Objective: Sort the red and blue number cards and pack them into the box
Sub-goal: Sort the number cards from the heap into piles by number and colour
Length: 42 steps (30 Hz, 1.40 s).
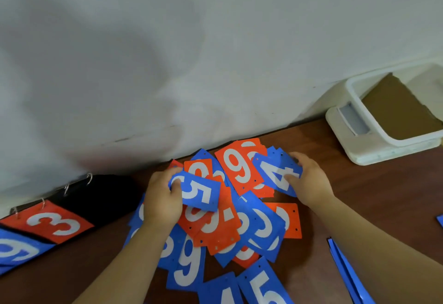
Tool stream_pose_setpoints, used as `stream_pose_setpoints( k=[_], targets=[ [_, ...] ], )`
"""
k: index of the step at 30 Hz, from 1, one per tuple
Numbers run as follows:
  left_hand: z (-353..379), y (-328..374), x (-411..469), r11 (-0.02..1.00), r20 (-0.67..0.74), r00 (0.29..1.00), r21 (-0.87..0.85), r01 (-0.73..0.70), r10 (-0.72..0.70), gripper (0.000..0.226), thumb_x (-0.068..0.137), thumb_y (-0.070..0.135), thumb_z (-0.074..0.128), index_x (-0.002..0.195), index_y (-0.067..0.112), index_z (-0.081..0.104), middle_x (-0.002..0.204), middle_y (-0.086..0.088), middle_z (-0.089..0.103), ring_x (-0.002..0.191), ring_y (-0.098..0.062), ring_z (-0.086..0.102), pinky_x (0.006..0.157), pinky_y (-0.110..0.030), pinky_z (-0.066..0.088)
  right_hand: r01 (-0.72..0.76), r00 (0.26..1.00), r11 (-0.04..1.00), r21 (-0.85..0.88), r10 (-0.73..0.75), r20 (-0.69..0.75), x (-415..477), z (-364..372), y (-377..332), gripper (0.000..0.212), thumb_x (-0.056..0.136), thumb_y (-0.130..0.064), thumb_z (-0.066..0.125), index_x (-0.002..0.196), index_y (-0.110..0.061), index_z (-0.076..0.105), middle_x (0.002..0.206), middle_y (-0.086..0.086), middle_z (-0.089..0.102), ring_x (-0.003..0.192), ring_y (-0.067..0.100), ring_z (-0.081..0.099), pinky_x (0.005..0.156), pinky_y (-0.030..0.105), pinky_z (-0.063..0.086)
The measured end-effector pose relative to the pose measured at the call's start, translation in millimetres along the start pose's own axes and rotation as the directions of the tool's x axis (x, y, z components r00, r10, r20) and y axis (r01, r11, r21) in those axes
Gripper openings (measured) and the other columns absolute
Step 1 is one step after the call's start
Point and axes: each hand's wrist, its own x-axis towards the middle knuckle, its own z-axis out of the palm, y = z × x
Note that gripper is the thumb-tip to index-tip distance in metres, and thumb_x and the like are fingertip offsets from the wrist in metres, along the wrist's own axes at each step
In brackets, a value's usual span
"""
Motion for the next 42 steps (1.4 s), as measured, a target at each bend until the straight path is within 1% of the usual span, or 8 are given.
stream_pose_setpoints(
  k=[6,11,16,22,27,34,38,42],
  targets=[
    [-20,4,-39,0.979,0.033,0.990,-0.150,0.138,-0.135,0.022,0.107,0.026,0.052,0.126,0.032,0.060,0.124,0.003,0.058,0.104,-0.012,0.062,0.055,-0.013,0.050,-0.127,0.987,0.988,0.091,0.135,-0.085,-41,-31,22,0.045,0.096,-0.022,0.066,0.140,-0.022,0.055,0.132,0.006,0.061,0.112,0.027,0.062,0.079,0.029,0.047],
    [-35,8,-82,0.948,0.036,0.985,-0.268,0.173,-0.170,0.031,0.104,0.019,0.054,0.127,0.036,0.066,0.127,0.001,0.063,0.102,-0.015,0.067,0.069,-0.037,0.063,-0.151,0.960,0.958,0.244,0.200,-0.194,-96,-54,19,0.024,0.100,-0.025,0.060,0.123,-0.027,0.065,0.102,-0.002,0.067,0.069,0.020,0.065,0.050,0.028,0.046],
    [-61,1,-135,0.921,0.041,0.983,-0.342,0.184,-0.182,0.043,0.096,0.005,0.056,0.113,0.042,0.068,0.108,-0.005,0.069,0.053,-0.015,0.057,0.042,-0.027,0.041,-0.059,0.966,0.916,0.396,0.153,-0.210,-170,-51,-5,0.024,0.095,-0.020,0.064,0.116,-0.031,0.068,0.096,-0.002,0.071,0.060,0.012,0.062,0.049,0.026,0.046],
    [-112,-43,-193,0.875,0.001,0.958,-0.406,0.263,-0.288,0.040,0.093,0.004,0.060,0.116,0.035,0.069,0.111,-0.015,0.069,0.044,-0.010,0.055,0.038,-0.019,0.039,0.030,0.999,0.888,0.459,-0.016,-0.035,-254,-9,-46,0.033,0.093,-0.011,0.068,0.114,-0.037,0.067,0.096,-0.011,0.072,0.067,0.019,0.070,0.057,0.034,0.060],
    [-159,-105,-244,0.804,-0.056,0.919,-0.507,0.312,-0.391,0.036,0.094,0.014,0.068,0.111,0.045,0.068,0.110,-0.001,0.069,0.075,-0.016,0.068,0.054,-0.021,0.048,0.071,0.988,0.921,0.382,-0.119,0.102,-299,45,-62,0.033,0.092,-0.012,0.071,0.116,-0.033,0.069,0.106,-0.012,0.070,0.069,0.003,0.066,0.061,0.023,0.053],
    [-194,-167,-296,0.782,-0.035,0.893,-0.498,0.375,-0.450,0.036,0.098,0.013,0.065,0.126,0.035,0.065,0.112,-0.010,0.069,0.056,-0.013,0.060,0.038,-0.017,0.042,0.085,0.990,0.993,0.087,-0.094,0.109,-322,100,-59,0.027,0.094,-0.018,0.068,0.118,-0.032,0.067,0.084,-0.004,0.068,0.063,0.018,0.064,0.050,0.025,0.046],
    [-198,-171,-306,0.821,-0.013,0.927,-0.469,0.325,-0.375,0.038,0.097,0.015,0.067,0.127,0.037,0.064,0.120,0.006,0.062,0.079,-0.023,0.071,0.052,-0.035,0.061,0.068,0.985,0.987,-0.143,-0.043,0.167,-318,119,-45,0.035,0.093,-0.018,0.069,0.127,-0.021,0.065,0.125,0.005,0.062,0.092,0.023,0.065,0.070,0.029,0.054],
    [-198,-166,-309,0.850,0.023,0.960,-0.459,0.260,-0.281,0.036,0.097,0.013,0.068,0.124,0.036,0.064,0.120,0.004,0.062,0.074,-0.013,0.068,0.048,-0.020,0.052,0.075,0.994,0.921,-0.382,-0.040,0.099,-321,118,-54,0.044,0.086,-0.040,0.075,0.127,-0.032,0.062,0.145,0.004,0.046,0.119,0.027,0.054,0.090,0.042,0.055]
  ],
)
